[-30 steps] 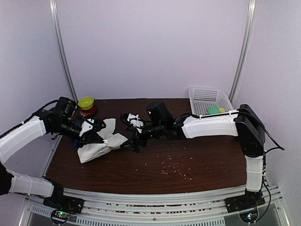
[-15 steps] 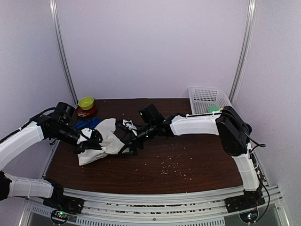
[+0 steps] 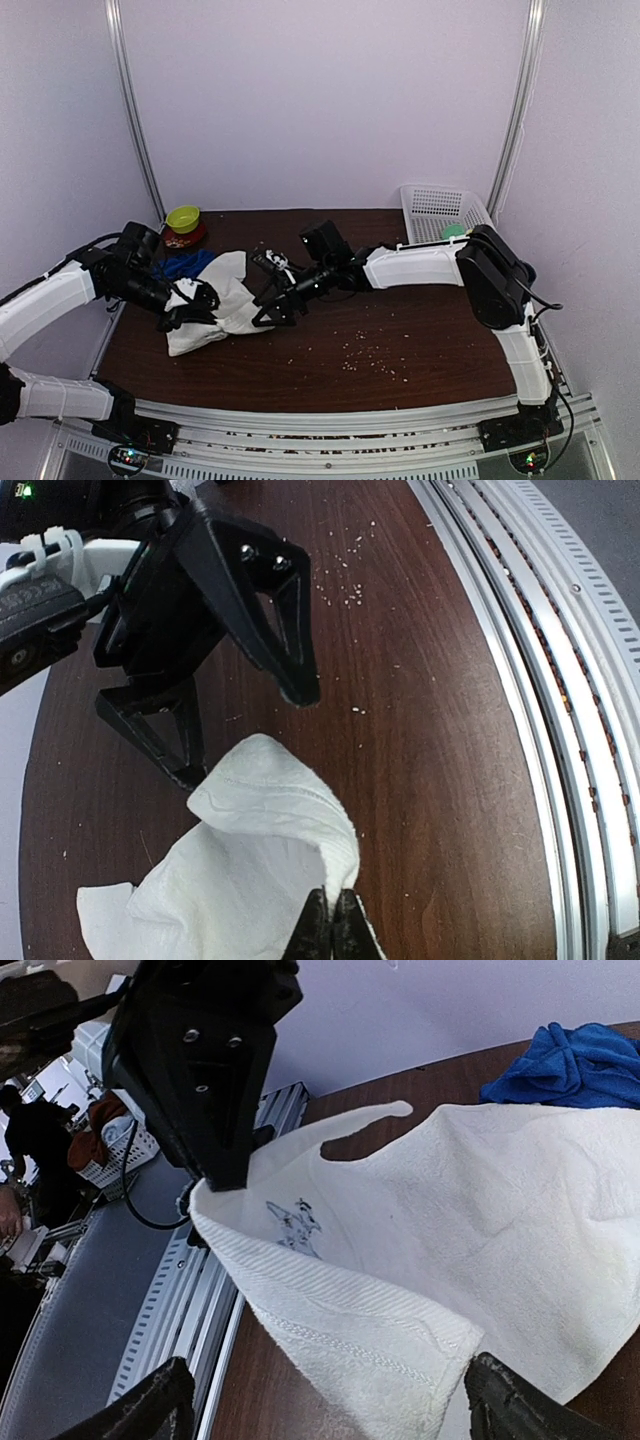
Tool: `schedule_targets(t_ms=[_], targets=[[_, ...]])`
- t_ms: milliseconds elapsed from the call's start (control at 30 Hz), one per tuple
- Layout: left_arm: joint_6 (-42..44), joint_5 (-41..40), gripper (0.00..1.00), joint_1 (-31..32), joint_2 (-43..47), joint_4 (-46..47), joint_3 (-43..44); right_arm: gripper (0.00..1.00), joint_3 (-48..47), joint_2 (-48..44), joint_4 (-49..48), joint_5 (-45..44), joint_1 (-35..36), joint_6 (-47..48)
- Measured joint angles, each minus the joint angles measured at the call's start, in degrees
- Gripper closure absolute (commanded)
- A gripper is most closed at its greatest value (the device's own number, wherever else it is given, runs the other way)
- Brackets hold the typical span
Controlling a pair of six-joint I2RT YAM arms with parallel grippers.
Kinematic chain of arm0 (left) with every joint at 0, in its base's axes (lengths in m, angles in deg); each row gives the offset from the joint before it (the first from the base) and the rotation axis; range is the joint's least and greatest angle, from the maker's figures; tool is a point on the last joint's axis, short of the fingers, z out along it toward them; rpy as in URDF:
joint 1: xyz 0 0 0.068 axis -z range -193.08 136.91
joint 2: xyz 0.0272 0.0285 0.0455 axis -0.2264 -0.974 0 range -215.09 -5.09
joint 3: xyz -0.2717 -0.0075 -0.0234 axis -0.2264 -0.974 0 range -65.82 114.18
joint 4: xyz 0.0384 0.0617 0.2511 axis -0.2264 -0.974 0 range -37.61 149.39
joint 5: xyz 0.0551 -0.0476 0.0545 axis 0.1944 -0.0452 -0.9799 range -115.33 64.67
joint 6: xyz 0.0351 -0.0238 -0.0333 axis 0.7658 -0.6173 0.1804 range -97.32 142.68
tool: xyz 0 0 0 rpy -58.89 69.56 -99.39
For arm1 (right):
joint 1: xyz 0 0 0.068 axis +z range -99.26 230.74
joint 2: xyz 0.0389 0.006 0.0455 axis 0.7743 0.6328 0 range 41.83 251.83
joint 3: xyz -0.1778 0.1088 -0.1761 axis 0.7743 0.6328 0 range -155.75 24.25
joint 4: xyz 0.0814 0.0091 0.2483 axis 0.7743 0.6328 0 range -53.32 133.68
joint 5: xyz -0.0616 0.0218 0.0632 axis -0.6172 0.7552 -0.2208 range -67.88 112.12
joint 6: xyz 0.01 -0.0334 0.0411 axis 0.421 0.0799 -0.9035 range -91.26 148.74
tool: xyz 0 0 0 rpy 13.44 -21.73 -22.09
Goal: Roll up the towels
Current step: Pass from the left arm to the right
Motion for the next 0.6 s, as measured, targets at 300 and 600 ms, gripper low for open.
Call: schedule_targets(t_ms=[300,600], targets=[[0.2,-0.4,1.00,0.5,-0.3,0.1,-0.6,0.11,-1.2,4.6,-2.3,-4.7,0.0,-4.6],[0.4,-0.6,1.00,0.5,-0.8,0.7,-0.6,0.50,-1.2,5.4,-4.4,0.3,0.0,-8.5]])
